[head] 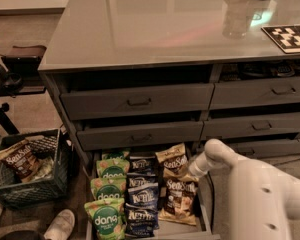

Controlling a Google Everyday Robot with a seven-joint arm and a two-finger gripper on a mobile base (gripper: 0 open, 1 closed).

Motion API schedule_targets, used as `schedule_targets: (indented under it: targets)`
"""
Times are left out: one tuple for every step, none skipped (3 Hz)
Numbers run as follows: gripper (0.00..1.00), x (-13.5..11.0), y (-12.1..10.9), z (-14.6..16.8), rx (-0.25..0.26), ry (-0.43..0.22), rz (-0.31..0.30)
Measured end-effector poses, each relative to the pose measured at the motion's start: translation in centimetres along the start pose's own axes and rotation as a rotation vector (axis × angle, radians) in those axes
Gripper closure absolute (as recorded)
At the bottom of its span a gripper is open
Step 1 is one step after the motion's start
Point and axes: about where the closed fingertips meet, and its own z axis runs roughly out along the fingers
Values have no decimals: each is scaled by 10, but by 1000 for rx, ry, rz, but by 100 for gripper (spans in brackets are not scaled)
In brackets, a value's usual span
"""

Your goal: Pick brown chip bag from bottom drawer and place on counter

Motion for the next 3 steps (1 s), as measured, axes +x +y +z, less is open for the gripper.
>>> schedule_targets:
  targets:
    - [100, -13, -6, -84, 200, -20, -32]
    - [100, -49, 21, -146, 273, -35, -101]
    - [100, -86, 69, -171, 253, -24, -174]
